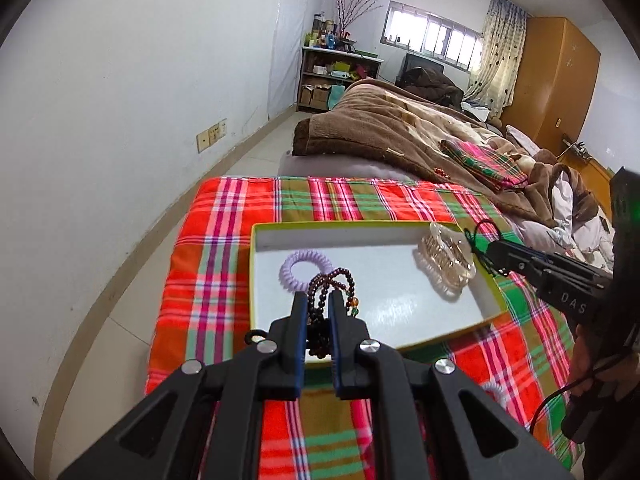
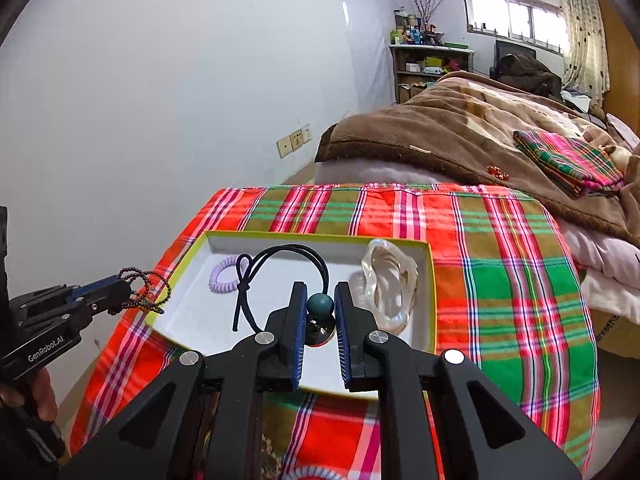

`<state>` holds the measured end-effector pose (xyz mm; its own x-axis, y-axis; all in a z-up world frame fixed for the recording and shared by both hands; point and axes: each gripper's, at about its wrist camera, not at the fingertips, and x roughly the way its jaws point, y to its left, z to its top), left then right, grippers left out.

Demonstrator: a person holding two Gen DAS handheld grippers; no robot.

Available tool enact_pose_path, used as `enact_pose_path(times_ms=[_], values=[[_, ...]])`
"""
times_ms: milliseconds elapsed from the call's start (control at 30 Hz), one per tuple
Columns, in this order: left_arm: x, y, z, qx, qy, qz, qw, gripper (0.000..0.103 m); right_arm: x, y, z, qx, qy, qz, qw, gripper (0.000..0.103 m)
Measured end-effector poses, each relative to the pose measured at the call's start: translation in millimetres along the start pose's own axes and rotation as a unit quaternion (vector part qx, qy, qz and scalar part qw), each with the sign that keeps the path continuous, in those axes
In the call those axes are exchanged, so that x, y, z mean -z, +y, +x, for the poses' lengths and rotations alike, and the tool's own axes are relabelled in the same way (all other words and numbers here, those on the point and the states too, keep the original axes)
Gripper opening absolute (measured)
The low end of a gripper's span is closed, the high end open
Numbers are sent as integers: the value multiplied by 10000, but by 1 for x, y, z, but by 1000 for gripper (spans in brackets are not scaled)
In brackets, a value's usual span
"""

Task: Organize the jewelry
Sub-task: 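Carry the bracelet with left tool while right tool carries the hair tie over the yellow box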

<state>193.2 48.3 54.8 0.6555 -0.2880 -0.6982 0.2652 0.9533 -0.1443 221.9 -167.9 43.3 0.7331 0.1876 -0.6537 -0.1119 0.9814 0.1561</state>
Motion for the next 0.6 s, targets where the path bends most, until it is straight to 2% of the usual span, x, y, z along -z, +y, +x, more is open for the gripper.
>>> enact_pose_path(times_ms=[300, 600], values=[[-9, -6, 35, -63, 177, 78, 9998, 11, -20, 7, 48, -66, 372, -60, 9993, 14], [4, -2, 63, -191, 462, 105, 9987, 11, -19, 18, 94, 2, 742, -211, 9970, 14]])
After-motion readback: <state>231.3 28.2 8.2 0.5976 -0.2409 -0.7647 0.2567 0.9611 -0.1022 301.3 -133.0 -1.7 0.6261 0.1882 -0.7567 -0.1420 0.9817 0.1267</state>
